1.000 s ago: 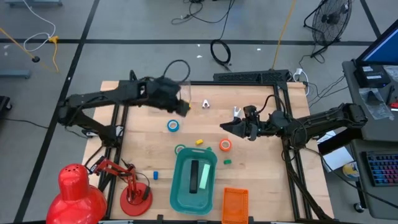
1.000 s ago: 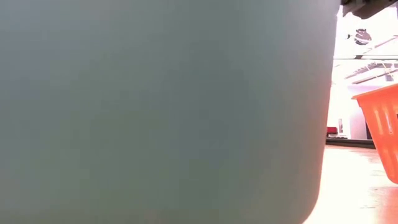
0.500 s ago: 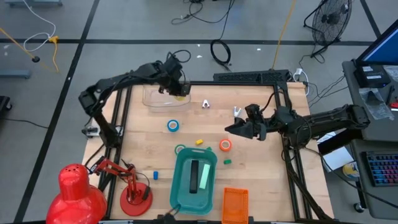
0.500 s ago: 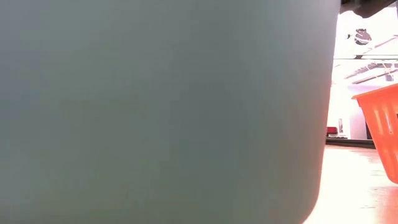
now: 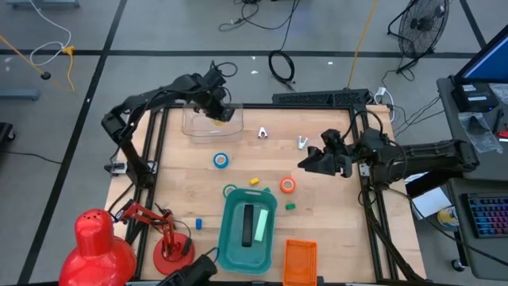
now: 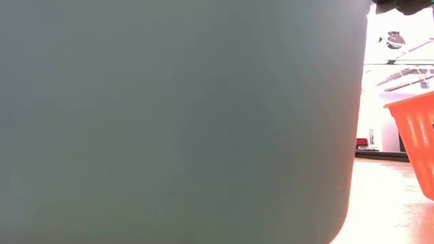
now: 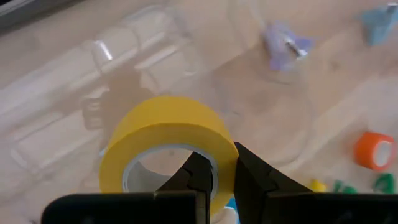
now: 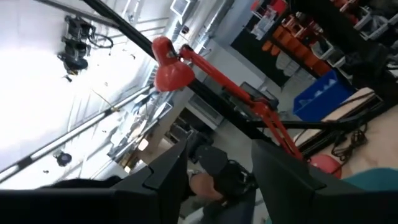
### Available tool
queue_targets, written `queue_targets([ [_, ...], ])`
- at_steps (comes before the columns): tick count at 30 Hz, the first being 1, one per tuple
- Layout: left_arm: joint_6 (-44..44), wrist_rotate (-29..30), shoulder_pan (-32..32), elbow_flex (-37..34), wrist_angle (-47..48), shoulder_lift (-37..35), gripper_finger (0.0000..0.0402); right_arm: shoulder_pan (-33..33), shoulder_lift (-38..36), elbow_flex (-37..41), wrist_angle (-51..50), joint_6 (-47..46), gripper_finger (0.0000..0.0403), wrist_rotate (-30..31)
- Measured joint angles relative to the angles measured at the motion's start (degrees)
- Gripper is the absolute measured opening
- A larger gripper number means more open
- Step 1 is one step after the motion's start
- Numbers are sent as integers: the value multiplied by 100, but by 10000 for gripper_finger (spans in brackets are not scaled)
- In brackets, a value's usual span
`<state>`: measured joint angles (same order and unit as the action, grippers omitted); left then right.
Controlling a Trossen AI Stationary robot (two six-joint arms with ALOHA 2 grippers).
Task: Pick and place Stapler, Stapler remover, tape
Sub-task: Put the yellow tape into the transparent bin
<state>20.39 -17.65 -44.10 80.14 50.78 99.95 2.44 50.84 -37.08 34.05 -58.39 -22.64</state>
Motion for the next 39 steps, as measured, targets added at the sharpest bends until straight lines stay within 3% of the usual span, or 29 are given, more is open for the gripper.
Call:
queue_targets([
  [7, -433, 123, 37, -6, 399, 559, 35, 95, 3, 0, 31, 58, 171, 35],
  [17, -609, 239, 77, -6, 264, 974, 35, 96, 3, 0, 36, 76, 171, 320],
  [28, -735, -310, 62, -4, -162, 971, 36, 96, 5, 0, 36, 79, 171, 460],
  [35, -652, -158, 79, -4, -238, 971, 144, 96, 5, 0, 32, 79, 169, 458],
  [39, -525, -175, 114, -4, -464, 971, 181, 96, 5, 0, -9, 79, 167, 453],
])
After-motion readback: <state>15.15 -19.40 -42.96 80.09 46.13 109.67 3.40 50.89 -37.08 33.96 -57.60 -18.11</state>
